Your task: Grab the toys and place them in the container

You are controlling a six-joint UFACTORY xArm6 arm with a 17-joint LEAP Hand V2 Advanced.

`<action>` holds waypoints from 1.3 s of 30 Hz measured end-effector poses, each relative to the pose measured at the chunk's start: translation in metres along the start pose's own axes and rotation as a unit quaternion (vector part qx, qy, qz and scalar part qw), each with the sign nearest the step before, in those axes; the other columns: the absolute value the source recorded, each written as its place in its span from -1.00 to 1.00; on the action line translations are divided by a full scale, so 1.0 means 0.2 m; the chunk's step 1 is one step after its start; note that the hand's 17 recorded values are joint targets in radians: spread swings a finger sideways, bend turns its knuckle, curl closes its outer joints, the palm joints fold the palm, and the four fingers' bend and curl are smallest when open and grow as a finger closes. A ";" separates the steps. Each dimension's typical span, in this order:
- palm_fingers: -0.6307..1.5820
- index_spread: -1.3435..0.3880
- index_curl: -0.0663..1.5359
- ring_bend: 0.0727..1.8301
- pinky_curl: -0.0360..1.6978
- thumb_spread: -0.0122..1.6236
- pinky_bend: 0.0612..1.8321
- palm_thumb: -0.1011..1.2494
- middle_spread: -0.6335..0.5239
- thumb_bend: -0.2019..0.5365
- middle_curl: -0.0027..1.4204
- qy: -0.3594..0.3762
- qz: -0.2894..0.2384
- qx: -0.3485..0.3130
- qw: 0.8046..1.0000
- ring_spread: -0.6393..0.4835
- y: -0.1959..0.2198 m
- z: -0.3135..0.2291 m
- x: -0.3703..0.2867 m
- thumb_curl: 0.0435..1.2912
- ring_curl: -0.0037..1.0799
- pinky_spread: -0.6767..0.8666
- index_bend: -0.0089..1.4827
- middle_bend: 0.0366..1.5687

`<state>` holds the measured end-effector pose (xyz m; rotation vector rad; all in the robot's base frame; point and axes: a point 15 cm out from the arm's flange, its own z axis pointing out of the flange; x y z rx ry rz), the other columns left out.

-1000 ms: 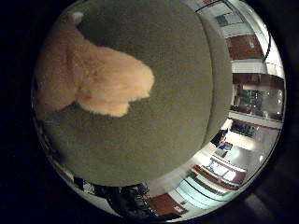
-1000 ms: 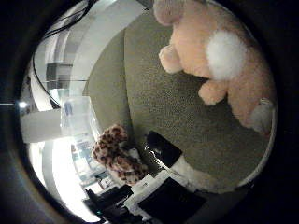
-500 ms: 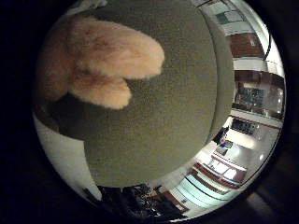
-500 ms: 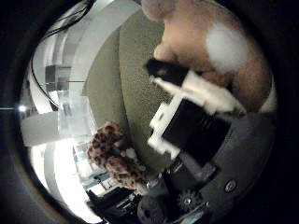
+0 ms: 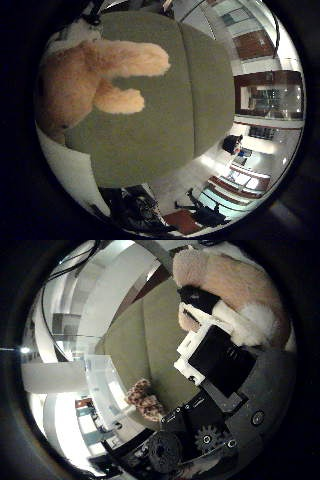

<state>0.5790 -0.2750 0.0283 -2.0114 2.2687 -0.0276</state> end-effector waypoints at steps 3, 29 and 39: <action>0.60 0.29 0.07 0.49 -0.32 0.20 0.67 0.70 -0.15 -0.49 0.02 -0.003 -0.011 0.002 1.000 -0.24 0.02 -0.21 -0.08 -0.06 0.28 -0.35 0.56 0.70; 0.60 0.30 0.06 0.45 -0.17 0.26 0.59 0.68 -0.15 -0.49 0.01 -0.068 -0.258 0.043 0.963 -0.25 0.87 -1.22 -2.04 0.05 0.39 -0.36 0.57 0.70; 0.59 0.30 0.07 0.45 -0.13 0.26 0.57 0.66 -0.15 -0.50 0.01 -0.121 -0.329 0.074 0.934 -0.26 1.13 -1.10 -2.78 0.06 0.41 -0.36 0.57 0.71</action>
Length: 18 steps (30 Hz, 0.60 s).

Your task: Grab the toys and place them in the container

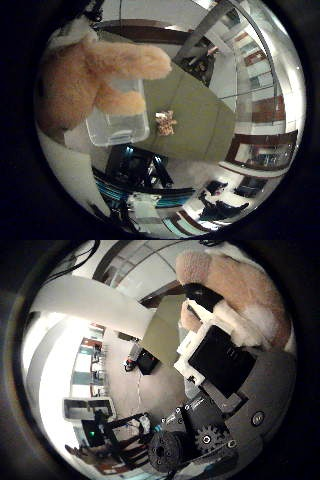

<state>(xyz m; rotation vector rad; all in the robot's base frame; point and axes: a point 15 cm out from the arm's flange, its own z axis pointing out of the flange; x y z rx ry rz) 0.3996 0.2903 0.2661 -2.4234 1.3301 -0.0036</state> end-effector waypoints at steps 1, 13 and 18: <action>0.59 0.30 0.07 0.44 -0.13 0.27 0.57 0.62 -0.15 -0.52 0.01 0.000 -0.005 0.009 1.000 -0.26 -0.03 0.04 -0.04 0.04 0.42 -0.36 0.56 0.71; -0.21 0.12 -0.06 0.23 -0.24 0.29 0.22 0.35 -0.19 -0.53 -0.14 0.009 -0.023 0.013 1.000 -0.23 -0.07 0.37 -0.07 -0.19 0.17 -0.43 -0.18 0.20; -0.47 0.07 -0.21 -0.21 -0.39 0.36 -0.03 0.22 -0.02 -0.53 -0.33 0.013 -0.032 0.015 0.999 0.10 -0.07 0.38 -0.07 -0.31 -0.17 0.06 -0.19 -0.15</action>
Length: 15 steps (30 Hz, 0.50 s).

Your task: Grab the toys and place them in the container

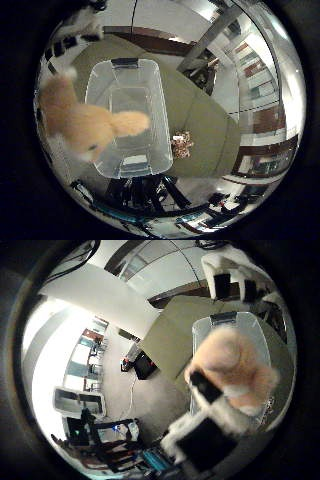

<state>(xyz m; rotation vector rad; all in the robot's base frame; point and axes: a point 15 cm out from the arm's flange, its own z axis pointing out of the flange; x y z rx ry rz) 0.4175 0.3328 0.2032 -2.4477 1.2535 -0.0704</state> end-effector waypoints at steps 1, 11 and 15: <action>-0.49 0.07 -0.26 -0.29 -0.44 0.37 -0.11 0.17 0.03 -0.54 -0.39 0.000 -0.003 0.000 1.000 0.21 0.00 0.00 0.00 -0.34 -0.24 0.15 -0.27 -0.26; -0.38 0.05 -0.45 -0.62 -0.65 0.38 -0.38 0.07 0.17 -0.52 -0.55 0.002 -0.023 0.000 1.000 0.44 0.00 -0.03 0.04 -0.47 -0.51 0.36 -0.61 -0.67; -0.34 0.06 -0.47 -0.67 -0.69 0.38 -0.43 0.06 0.18 -0.52 -0.56 0.006 -0.021 0.008 1.000 0.45 -0.01 -0.11 0.11 -0.48 -0.53 0.36 -0.69 -0.73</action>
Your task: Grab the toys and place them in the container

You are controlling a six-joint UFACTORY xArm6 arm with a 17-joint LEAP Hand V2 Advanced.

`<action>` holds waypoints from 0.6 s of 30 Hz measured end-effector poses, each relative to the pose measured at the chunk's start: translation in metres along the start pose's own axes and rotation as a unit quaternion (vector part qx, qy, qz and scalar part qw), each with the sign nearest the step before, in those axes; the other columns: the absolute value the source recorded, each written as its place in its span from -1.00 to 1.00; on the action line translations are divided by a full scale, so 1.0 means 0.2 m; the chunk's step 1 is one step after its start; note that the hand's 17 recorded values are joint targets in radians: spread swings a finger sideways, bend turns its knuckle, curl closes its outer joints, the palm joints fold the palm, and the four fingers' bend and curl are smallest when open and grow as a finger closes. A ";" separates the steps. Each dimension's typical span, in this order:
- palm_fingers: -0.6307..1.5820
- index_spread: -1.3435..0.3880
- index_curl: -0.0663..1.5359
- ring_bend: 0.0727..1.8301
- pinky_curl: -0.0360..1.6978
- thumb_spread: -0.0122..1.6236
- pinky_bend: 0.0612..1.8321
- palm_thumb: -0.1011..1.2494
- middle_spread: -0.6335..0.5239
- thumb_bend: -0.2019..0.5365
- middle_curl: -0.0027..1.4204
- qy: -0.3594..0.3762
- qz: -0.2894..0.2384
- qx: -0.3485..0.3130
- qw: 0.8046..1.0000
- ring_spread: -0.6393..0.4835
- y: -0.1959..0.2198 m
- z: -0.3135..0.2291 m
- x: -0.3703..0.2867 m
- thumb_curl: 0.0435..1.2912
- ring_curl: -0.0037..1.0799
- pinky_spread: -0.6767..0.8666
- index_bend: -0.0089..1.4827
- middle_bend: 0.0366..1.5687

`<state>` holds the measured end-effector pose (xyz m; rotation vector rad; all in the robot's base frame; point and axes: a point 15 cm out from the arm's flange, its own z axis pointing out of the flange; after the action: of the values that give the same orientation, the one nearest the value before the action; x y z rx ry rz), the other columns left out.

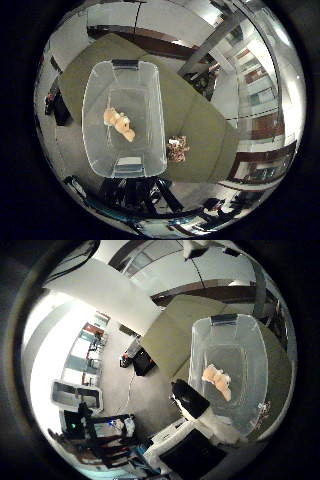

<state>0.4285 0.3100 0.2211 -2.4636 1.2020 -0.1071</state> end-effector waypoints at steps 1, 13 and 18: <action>-0.33 0.07 -0.47 -0.69 -0.70 0.38 -0.44 0.06 0.18 -0.51 -0.56 0.002 0.004 -0.001 1.000 0.45 0.01 -0.02 0.04 -0.49 -0.54 0.36 -0.70 -0.75; -0.28 0.10 -0.50 -0.79 -0.79 0.37 -0.51 0.05 0.20 -0.51 -0.57 0.050 0.085 -0.023 0.995 0.47 0.38 -0.29 0.84 -0.51 -0.56 0.38 -0.75 -0.80; -0.28 0.10 -0.50 -0.81 -0.81 0.37 -0.52 0.05 0.22 -0.51 -0.57 0.076 0.121 -0.036 0.989 0.48 0.65 -0.35 1.28 -0.51 -0.55 0.38 -0.75 -0.80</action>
<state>0.4768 0.0201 0.2092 -2.3840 1.5868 -0.1897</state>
